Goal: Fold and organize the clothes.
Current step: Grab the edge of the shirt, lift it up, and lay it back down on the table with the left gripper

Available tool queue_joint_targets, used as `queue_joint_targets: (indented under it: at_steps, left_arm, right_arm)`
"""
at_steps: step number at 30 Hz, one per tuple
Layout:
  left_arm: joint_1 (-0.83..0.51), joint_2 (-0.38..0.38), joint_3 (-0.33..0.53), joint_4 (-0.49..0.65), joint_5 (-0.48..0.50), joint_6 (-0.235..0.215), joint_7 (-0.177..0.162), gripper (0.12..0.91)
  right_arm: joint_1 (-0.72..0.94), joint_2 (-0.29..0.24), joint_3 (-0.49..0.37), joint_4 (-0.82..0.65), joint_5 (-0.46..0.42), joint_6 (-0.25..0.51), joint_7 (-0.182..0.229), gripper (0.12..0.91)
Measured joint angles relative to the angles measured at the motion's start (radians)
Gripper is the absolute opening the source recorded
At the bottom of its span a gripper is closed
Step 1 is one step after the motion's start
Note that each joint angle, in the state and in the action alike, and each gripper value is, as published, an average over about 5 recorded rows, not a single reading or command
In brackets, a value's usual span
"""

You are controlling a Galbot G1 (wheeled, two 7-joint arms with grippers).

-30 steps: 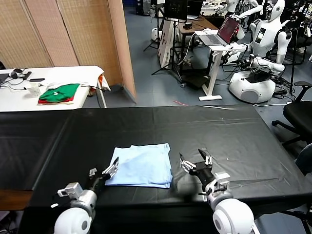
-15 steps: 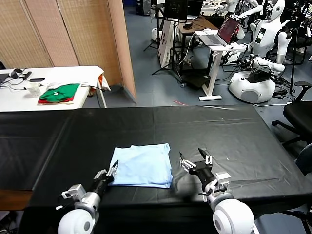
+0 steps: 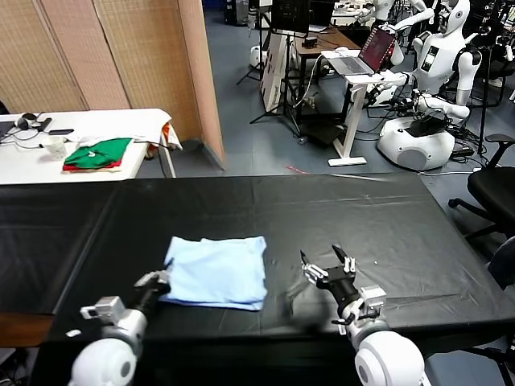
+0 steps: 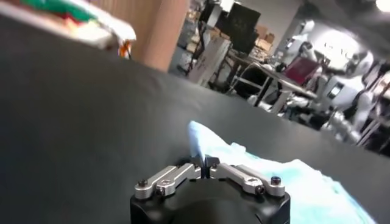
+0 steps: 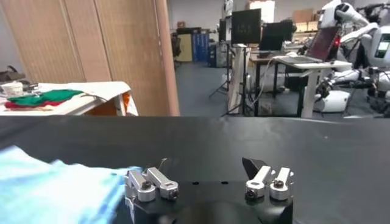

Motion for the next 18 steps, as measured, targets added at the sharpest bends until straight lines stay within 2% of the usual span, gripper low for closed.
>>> queue_joint_targets:
  at_steps: [7,10,14,18]
  left_arm:
    - [0.061,0.227,-0.154,-0.021,0.123,-0.022,-0.019,0.171]
    - [0.089,0.291,-0.218,-0.042,0.151,-0.020,-0.031,0.171]
    - [0.103,0.315,-0.251,-0.090,0.169,0.005,-0.060,0.171]
    - [0.093,0.276,-0.221,-0.150,0.146,0.046,-0.096,0.171]
  right_arm:
    - [0.005,0.006,-0.009,-0.010,0.001,-0.002,0.000,0.907]
    - [0.003,0.008,-0.010,-0.014,0.001,-0.002,0.001,0.907]
    - [-0.007,0.016,-0.012,-0.016,-0.003,0.000,0.000,0.907]
    - [-0.022,0.022,-0.012,-0.015,-0.014,0.003,-0.001,0.907]
